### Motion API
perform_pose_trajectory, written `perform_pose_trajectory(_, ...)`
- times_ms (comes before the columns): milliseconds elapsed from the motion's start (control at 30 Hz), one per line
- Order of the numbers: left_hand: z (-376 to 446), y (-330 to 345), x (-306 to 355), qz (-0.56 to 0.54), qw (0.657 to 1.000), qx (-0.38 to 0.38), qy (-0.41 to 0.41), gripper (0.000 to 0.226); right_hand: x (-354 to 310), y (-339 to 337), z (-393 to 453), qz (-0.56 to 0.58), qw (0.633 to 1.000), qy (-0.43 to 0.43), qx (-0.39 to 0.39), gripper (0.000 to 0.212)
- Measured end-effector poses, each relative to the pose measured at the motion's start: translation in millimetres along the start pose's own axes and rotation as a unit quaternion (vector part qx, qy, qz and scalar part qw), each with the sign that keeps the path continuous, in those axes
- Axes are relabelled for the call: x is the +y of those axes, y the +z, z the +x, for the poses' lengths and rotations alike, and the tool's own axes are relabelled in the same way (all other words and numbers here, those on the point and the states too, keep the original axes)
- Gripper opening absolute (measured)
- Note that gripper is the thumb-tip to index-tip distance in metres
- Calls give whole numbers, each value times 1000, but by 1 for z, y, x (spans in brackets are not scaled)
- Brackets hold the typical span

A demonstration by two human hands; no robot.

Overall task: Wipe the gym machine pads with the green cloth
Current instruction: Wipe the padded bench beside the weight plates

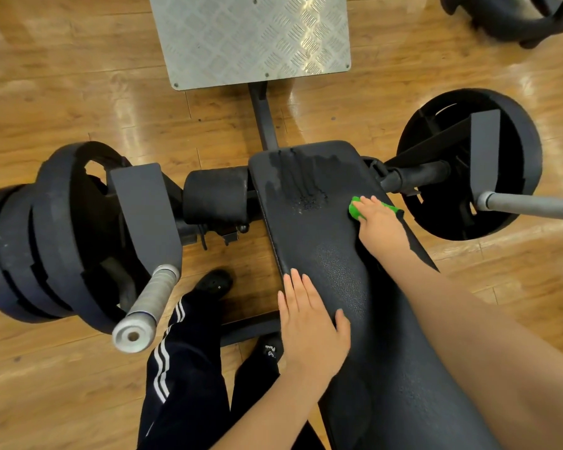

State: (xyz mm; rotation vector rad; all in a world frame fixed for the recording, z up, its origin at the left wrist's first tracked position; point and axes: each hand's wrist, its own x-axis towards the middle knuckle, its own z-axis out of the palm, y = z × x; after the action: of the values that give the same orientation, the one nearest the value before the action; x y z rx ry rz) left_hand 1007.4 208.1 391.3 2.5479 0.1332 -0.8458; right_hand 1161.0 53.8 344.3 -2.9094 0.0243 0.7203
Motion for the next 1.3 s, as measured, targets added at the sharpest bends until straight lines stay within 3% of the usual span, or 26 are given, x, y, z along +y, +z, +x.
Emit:
perform_pose_trajectory(100,32,-13,-3,-12,999,30,-36,74,4,1,7,-12,1000,15,-9,48)
perform_pose_trajectory(200,55,-15,-4,-55,996,9,-76,78,13,-3,15,-7,999,49,9,47)
perform_pose_trajectory(367,57,-6,0,-97,989,64,-88,79,11,-5,21,2,994,94,50,41)
perform_pose_trajectory(600,60,1,-2,-95,989,85,-79,80,-56,2,28,-70,994,-79,-30,51)
perform_pose_trajectory(767,59,4,-1,-96,985,117,-77,83,-113,20,31,-84,963,-245,-71,57)
perform_pose_trajectory(933,61,2,-2,-93,986,116,-77,82,-102,22,35,-64,942,-311,-109,61)
perform_pose_trajectory(1100,61,1,-2,-62,993,68,-78,78,-71,4,47,-76,961,-235,-122,69)
perform_pose_trajectory(1300,65,5,-4,-29,993,84,-76,79,16,-12,57,33,999,-27,-33,61)
